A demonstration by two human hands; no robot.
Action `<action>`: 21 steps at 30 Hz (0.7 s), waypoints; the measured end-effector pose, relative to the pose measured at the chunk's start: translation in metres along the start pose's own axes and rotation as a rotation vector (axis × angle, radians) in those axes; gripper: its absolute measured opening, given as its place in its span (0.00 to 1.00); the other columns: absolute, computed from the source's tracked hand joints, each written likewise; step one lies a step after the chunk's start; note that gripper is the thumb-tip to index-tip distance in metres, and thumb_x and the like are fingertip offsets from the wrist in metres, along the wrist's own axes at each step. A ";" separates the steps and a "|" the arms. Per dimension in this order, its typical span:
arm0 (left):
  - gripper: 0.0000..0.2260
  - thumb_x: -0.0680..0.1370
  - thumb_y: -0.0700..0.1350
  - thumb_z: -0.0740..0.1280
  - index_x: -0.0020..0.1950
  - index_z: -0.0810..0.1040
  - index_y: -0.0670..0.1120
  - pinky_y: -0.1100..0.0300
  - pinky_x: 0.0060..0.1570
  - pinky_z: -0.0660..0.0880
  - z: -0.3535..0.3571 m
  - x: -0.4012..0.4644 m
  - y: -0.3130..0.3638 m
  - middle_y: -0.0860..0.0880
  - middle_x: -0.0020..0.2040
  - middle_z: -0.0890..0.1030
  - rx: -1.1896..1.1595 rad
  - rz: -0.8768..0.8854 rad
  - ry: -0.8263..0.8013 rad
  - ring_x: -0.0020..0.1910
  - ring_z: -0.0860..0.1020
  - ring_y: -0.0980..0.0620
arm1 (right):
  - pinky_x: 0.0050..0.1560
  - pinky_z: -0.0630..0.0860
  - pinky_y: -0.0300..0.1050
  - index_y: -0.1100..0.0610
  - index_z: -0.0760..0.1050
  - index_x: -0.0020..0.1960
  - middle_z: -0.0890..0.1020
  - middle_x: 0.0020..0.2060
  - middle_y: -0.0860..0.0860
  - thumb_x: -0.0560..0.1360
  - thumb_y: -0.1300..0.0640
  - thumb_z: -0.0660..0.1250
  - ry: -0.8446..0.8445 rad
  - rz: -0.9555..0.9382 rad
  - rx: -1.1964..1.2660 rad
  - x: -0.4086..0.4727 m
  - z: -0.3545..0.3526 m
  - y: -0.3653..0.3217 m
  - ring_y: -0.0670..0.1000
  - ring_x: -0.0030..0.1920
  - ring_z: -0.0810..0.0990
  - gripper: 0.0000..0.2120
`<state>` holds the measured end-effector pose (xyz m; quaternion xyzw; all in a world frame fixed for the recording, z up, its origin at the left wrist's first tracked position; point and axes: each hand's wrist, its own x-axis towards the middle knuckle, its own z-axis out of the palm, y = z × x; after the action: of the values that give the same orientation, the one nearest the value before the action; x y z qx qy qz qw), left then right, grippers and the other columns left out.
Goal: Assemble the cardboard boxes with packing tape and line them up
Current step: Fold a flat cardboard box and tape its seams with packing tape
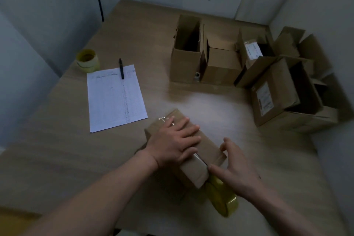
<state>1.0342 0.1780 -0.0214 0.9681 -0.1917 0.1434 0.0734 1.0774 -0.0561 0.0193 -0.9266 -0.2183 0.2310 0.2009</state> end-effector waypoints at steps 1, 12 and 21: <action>0.16 0.80 0.58 0.58 0.56 0.82 0.54 0.36 0.63 0.70 0.004 0.006 -0.003 0.51 0.65 0.79 -0.037 0.040 0.049 0.67 0.75 0.41 | 0.67 0.69 0.48 0.43 0.66 0.64 0.66 0.73 0.49 0.70 0.41 0.70 0.030 -0.062 0.025 -0.004 0.003 -0.002 0.52 0.70 0.68 0.25; 0.14 0.74 0.58 0.66 0.48 0.72 0.48 0.59 0.45 0.72 0.008 0.040 0.011 0.49 0.50 0.71 -0.550 -0.971 0.403 0.47 0.71 0.54 | 0.60 0.76 0.52 0.40 0.65 0.64 0.60 0.70 0.48 0.68 0.33 0.69 0.142 -0.010 0.015 0.006 0.011 -0.005 0.52 0.65 0.68 0.29; 0.23 0.63 0.53 0.76 0.53 0.71 0.52 0.57 0.40 0.79 0.007 -0.040 0.142 0.49 0.43 0.83 -1.416 -1.174 0.174 0.41 0.81 0.54 | 0.47 0.76 0.43 0.46 0.67 0.53 0.68 0.52 0.40 0.61 0.40 0.79 0.127 -0.089 0.216 0.028 0.006 0.001 0.42 0.51 0.72 0.29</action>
<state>0.9450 0.0610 -0.0278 0.6251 0.2933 0.0048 0.7233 1.0973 -0.0413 0.0044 -0.9018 -0.2201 0.1847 0.3229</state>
